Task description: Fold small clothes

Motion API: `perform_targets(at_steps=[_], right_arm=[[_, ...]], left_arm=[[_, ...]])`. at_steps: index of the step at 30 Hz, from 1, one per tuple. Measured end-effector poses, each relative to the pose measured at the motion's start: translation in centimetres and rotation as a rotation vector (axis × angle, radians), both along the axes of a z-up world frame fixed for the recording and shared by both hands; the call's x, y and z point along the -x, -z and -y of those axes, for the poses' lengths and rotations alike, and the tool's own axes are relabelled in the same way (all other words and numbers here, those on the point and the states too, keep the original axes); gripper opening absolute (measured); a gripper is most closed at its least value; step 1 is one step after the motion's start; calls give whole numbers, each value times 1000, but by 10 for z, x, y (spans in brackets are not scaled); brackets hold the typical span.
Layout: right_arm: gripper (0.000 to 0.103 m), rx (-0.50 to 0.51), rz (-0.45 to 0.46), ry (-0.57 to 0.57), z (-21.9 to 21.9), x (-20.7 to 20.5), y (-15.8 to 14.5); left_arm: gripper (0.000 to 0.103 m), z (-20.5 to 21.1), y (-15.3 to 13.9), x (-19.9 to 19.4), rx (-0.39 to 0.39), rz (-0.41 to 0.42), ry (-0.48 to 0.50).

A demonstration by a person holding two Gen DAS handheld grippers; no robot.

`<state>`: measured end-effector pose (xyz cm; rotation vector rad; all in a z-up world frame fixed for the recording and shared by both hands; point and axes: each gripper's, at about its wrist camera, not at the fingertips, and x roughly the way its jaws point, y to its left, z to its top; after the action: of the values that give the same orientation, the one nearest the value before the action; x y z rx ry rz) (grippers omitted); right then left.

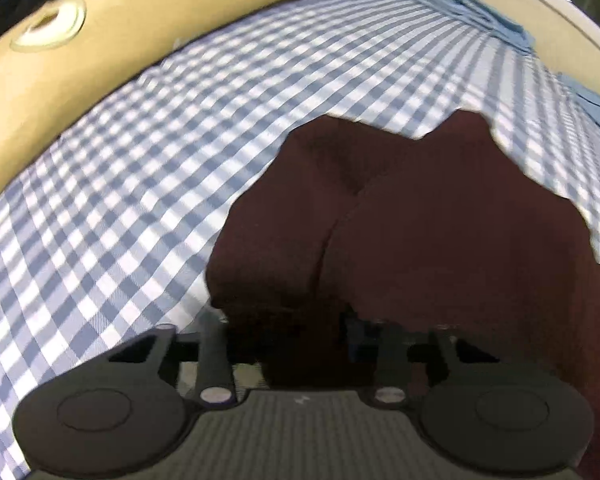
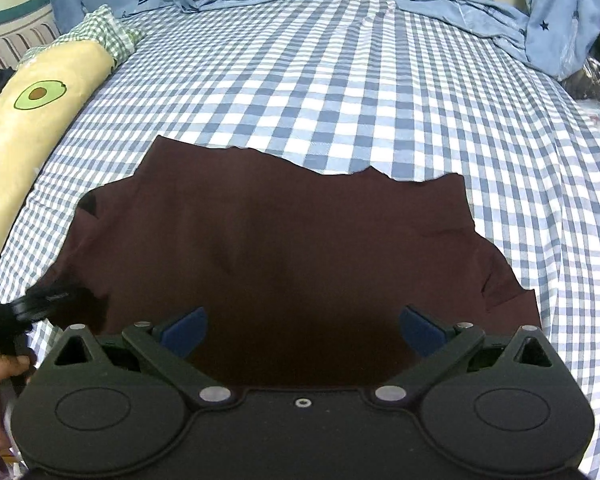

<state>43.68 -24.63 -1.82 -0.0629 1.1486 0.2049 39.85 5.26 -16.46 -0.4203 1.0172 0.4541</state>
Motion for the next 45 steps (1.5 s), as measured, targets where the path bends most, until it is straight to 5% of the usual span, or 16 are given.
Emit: perform_targets(at_steps=[7,15,20,26,30,36,40,45], right_arm=[[103,13,-31,4,34,16,17],[103,33,-20,87,99,30,23],[103,45,-18,179,153,34,25],[103,-26,-20,234,220,31,36],[103,-133,-11,233,241,27,42],[103,-420,-10,179,237,4,54],[103,-547,-42,127,216,-26,70],[103,-591,-135,69,183,-64,92]], left_arm=[[22,52,-56,2,-104,148,159],[19,167,-101,-3,-201,262,518],[19,235,-102,1,-186,267,728],[20,294,-69,18,-208,167,899],[22,305,-53,25,-282,102,926],[33,304,-48,24,-248,71,870],[51,302,-49,28,-232,60,833],[70,301,-47,38,-253,44,783]])
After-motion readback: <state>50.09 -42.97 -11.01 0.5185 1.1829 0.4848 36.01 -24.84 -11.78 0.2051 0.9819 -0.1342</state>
